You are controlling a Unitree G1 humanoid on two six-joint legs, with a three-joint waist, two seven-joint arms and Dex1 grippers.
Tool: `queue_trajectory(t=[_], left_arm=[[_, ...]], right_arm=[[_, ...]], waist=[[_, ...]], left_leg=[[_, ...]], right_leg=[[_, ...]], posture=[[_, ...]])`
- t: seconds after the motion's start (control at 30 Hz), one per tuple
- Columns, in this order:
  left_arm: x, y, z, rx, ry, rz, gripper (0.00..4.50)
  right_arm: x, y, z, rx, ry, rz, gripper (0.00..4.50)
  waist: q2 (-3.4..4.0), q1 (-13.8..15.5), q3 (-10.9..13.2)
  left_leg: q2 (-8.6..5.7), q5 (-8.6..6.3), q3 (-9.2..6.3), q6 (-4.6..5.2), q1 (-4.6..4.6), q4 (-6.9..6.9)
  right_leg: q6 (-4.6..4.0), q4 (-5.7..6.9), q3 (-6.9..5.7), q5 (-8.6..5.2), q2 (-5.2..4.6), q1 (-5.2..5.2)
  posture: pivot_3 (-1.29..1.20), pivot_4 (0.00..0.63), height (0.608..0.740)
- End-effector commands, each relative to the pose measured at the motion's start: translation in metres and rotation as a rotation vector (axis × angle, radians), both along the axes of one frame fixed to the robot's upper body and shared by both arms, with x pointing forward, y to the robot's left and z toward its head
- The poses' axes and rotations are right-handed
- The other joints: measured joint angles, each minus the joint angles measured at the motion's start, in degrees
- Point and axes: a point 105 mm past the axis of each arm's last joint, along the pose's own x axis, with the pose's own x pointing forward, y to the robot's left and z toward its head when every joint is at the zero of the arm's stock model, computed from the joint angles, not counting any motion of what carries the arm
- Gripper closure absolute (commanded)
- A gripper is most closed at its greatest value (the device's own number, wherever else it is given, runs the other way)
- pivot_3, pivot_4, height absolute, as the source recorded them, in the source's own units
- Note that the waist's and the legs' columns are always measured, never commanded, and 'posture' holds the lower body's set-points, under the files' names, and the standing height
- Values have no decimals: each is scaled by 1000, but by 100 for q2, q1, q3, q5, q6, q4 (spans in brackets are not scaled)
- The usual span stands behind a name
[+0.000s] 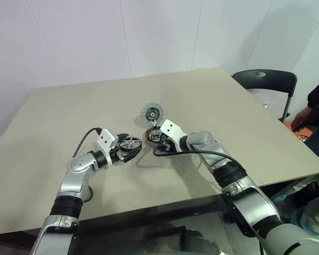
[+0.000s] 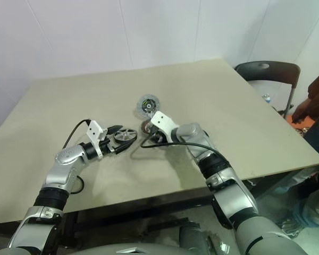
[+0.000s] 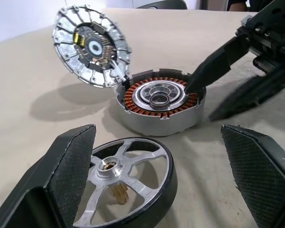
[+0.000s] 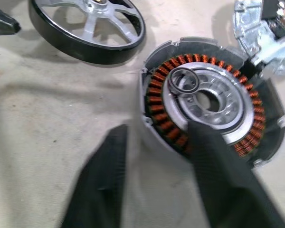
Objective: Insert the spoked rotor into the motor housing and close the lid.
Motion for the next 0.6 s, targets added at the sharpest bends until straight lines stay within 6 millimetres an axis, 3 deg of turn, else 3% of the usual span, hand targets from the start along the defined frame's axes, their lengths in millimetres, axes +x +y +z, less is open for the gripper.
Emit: queue_trajectory(t=[0.03, 0.37, 0.53, 0.6], left_arm=[[6, 0, 16, 5, -59, 1, 0], [4, 1, 13, 9, -60, 5, 0], [3, 2, 12, 12, -60, 11, 0], [3, 3, 12, 13, -60, 13, 0]], right_arm=[[3, 8, 11, -1, -47, 23, 3385], [3, 9, 11, -10, -53, 38, 3385], [1, 11, 12, -7, -54, 53, 4486], [1, 12, 12, -10, -59, 52, 4486]], waist=[[0, 0, 0], [-1, 4, 0], [-1, 9, 0], [-1, 11, 0]], left_leg=[[0, 0, 0, 0, 0, 0], [0, 0, 0, 0, 0, 2], [0, 0, -1, 0, 0, 2], [0, 0, 0, 0, -2, 1]], right_leg=[[0, 0, 0, 0, 0, 0], [-1, 0, 0, 1, 0, 1], [-1, 0, 0, 1, 0, 1], [-1, -3, -2, 1, 0, 0]], posture=[[0, 0, 740], [0, 0, 740], [0, 0, 740], [0, 0, 740]])
